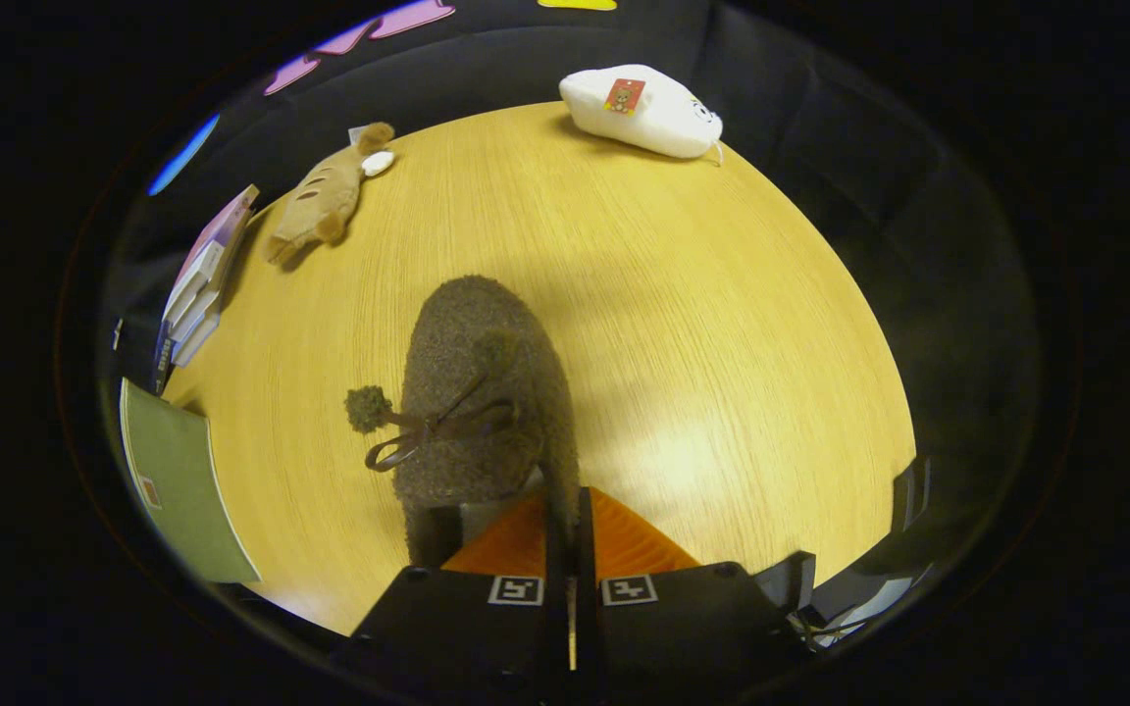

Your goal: Open the storage box then place both shoes into the box .Put the left shoe in first, then the right shoe, with the right side of both shoes facing outward in a uniform manner.

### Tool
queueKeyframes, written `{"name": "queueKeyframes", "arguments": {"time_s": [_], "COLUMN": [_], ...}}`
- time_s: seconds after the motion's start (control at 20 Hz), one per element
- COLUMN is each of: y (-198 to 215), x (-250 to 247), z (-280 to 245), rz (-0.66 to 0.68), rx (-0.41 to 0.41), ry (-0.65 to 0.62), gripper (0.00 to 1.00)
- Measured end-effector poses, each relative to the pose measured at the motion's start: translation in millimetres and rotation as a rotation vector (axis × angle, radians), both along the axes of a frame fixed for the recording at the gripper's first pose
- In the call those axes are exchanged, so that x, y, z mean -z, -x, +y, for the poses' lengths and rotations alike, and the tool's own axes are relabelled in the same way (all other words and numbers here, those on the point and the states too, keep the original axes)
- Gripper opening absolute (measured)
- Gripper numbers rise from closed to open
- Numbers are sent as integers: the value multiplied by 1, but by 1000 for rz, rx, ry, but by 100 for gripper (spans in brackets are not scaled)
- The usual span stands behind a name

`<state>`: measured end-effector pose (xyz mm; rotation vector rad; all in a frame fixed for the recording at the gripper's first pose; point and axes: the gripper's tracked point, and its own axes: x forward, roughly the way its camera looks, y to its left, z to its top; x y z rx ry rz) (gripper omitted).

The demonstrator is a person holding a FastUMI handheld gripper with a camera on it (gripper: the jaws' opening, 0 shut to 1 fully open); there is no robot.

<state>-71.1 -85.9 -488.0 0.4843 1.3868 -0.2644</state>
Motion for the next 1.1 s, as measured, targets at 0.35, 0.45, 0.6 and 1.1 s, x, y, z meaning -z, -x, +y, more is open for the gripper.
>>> {"name": "queueKeyframes", "arguments": {"time_s": [0.35,0.45,0.6,1.1], "y": [-7,-15,-35,-87], "x": [-53,-82,-134,-278], "z": [24,37,71,250], "rz": [-97,-139,-214,-361], "rx": [74,60,40,-69], "ry": [-103,-125,-177,-434], "gripper": [5,5,6,5]}}
